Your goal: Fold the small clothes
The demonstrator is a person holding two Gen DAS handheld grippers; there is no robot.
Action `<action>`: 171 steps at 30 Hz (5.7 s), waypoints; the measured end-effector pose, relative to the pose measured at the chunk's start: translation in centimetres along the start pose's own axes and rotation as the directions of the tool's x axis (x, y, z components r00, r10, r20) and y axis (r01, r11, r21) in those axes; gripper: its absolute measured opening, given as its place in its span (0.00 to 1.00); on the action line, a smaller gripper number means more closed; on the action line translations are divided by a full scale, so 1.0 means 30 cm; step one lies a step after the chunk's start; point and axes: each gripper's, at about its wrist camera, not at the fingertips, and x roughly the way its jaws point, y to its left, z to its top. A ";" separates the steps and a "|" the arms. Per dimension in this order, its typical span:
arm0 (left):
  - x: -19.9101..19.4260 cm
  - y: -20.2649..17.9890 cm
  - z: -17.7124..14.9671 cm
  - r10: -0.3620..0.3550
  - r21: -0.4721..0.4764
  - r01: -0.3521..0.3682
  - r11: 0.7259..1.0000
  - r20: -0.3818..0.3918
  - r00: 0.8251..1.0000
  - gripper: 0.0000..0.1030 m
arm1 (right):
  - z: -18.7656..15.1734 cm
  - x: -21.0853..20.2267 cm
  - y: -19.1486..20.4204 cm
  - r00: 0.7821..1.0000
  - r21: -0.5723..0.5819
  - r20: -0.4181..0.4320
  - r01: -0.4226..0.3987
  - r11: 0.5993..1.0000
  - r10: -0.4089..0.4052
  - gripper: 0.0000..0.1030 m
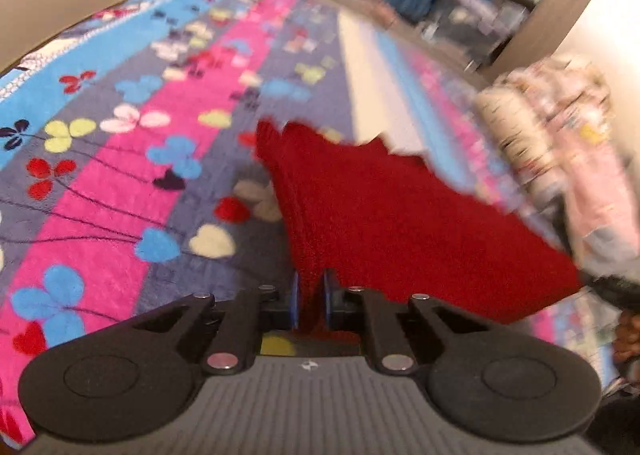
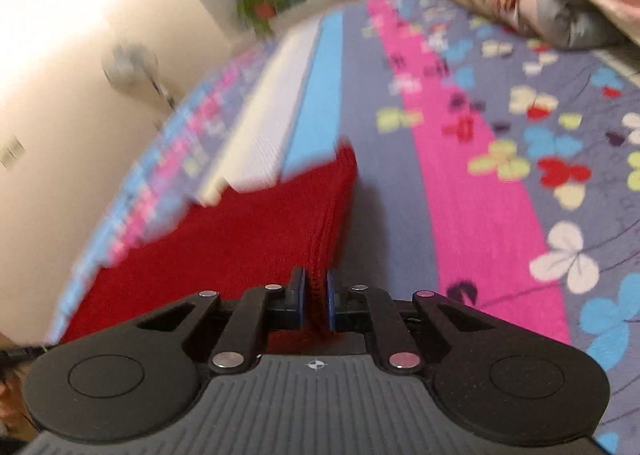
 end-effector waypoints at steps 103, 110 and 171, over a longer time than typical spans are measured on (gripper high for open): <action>-0.217 0.335 -0.066 0.413 -0.077 -0.407 0.910 0.086 0.907 0.59 | -0.268 0.118 0.684 0.956 -0.145 0.236 0.211 0.967 -0.173 0.13; -0.095 0.154 -0.015 0.372 0.025 -0.375 0.927 0.080 0.925 0.59 | -0.311 0.075 0.178 0.838 0.268 -0.054 0.536 0.801 -0.543 0.25; 0.922 -0.673 0.067 -0.246 -0.100 0.228 0.968 -0.249 0.937 1.00 | 0.010 0.518 -0.186 0.944 0.110 -0.325 -0.018 0.994 0.053 0.96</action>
